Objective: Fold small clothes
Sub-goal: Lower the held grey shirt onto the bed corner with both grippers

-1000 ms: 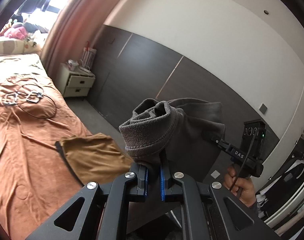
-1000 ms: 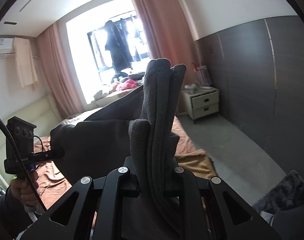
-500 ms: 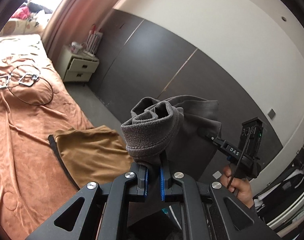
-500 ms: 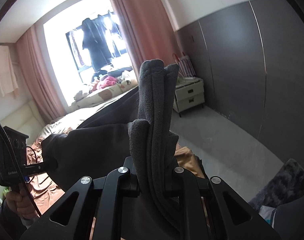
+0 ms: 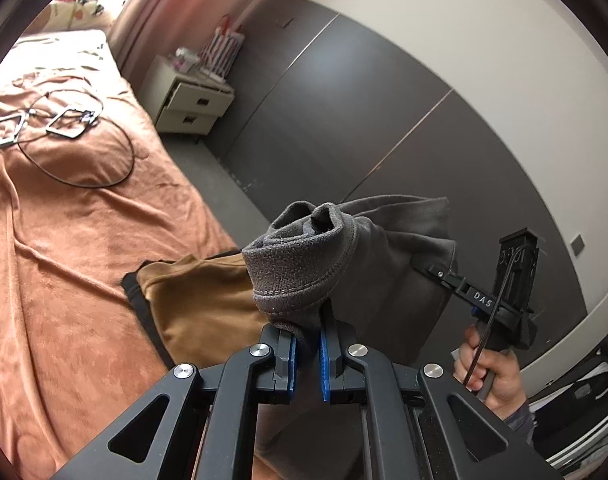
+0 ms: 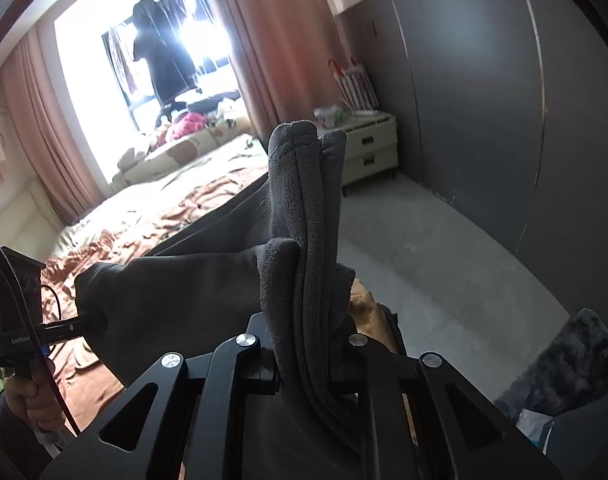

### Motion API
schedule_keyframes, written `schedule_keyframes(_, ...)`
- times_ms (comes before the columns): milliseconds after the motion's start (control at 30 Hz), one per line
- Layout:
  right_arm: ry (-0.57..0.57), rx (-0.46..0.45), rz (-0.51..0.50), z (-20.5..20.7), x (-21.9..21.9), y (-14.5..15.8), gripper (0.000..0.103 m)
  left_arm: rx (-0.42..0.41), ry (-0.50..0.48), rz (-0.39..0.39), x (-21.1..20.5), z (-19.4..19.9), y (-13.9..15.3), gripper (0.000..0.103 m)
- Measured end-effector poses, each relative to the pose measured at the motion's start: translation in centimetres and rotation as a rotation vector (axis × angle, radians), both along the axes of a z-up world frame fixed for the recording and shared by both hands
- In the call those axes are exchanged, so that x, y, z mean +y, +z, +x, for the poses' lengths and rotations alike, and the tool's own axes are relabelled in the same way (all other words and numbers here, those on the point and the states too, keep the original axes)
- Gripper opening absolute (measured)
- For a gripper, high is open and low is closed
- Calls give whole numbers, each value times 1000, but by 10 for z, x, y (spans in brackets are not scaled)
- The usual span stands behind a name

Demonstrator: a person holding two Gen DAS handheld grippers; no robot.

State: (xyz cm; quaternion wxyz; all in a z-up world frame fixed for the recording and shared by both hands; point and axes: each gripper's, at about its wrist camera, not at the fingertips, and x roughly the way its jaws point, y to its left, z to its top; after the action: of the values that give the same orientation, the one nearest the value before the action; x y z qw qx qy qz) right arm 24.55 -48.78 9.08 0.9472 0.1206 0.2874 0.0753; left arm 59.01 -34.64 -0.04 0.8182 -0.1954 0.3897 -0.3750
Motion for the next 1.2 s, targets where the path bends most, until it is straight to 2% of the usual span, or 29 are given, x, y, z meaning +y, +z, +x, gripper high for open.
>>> schedule_keyframes(200,26,61,-20,23,-4,-8,11,55,-5,43,3,46,-43,9)
schedule_keyframes(500,-3,148,-3,53,-18,-22,11,95,-16,89,5,84,-93,10)
schedule_keyframes(600,-10,214,-11,67,-17,-34,15,146,-3,103,9,94,-113,10)
schedule_keyframes(667,-10,280,-35,79,-15,-39,19,167,11,178,10,99,-127,14)
schedule_keyframes(700,-14,299,-69,81,-13,-38,24,183,2,217,9,101,-133,16)
schedule_keyframes(767,-39,297,-147,80,-10,-30,40,187,-17,232,12,104,-138,18)
schedule_keyframes(833,-70,268,-176,70,-15,-11,68,155,4,263,17,103,-134,38)
schedule_keyframes(900,-98,250,-176,59,-23,6,79,106,52,304,23,103,-125,48)
schedule_keyframes(1033,-63,206,-167,30,-23,34,78,56,75,266,30,101,-105,49)
schedule_keyframes(1100,-31,211,-192,15,-21,36,77,-1,66,269,26,96,-95,48)
schedule_keyframes(1167,-1,241,-216,9,-17,34,54,-37,36,273,18,90,-87,34)
schedule_keyframes(1200,12,268,-222,10,-14,30,35,-47,14,287,11,87,-85,26)
